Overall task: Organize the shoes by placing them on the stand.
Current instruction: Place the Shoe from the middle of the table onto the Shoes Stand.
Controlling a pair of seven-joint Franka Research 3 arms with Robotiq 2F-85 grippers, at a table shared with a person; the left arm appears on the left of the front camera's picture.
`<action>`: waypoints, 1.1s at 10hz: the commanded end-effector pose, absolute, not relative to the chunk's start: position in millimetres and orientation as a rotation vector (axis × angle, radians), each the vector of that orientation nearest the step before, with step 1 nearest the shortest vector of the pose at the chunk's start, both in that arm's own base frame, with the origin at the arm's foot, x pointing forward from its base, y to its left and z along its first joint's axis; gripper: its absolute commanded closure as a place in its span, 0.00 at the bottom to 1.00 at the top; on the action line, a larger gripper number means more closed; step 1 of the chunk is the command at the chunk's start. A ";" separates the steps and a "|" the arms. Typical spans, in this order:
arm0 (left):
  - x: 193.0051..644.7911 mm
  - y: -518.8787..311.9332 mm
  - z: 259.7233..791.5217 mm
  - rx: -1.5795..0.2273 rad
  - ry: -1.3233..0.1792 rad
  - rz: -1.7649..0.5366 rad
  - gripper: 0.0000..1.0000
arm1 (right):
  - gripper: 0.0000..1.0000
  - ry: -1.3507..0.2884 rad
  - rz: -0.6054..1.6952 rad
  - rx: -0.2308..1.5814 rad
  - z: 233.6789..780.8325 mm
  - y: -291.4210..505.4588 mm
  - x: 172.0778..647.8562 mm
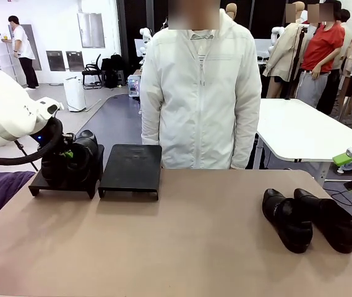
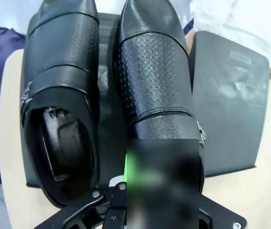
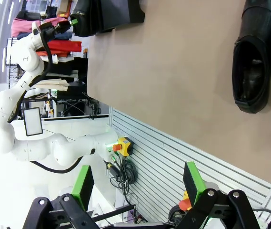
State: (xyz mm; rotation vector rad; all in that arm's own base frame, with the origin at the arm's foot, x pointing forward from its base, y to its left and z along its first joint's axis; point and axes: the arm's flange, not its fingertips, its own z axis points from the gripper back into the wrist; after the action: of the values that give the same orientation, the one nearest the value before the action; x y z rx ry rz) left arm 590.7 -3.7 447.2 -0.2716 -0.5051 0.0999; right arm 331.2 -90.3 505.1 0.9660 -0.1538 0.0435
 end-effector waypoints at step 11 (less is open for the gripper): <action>575.8 -36.3 469.9 -0.209 -0.634 0.029 0.00 | 0.00 -0.146 0.049 0.957 507.4 -92.0 330.6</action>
State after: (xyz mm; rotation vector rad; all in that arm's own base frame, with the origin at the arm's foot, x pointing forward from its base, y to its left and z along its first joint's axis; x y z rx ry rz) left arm 591.7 -27.6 456.7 -0.2040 -0.6512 0.0438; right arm 331.2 -90.2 505.0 0.9662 -0.1532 0.0436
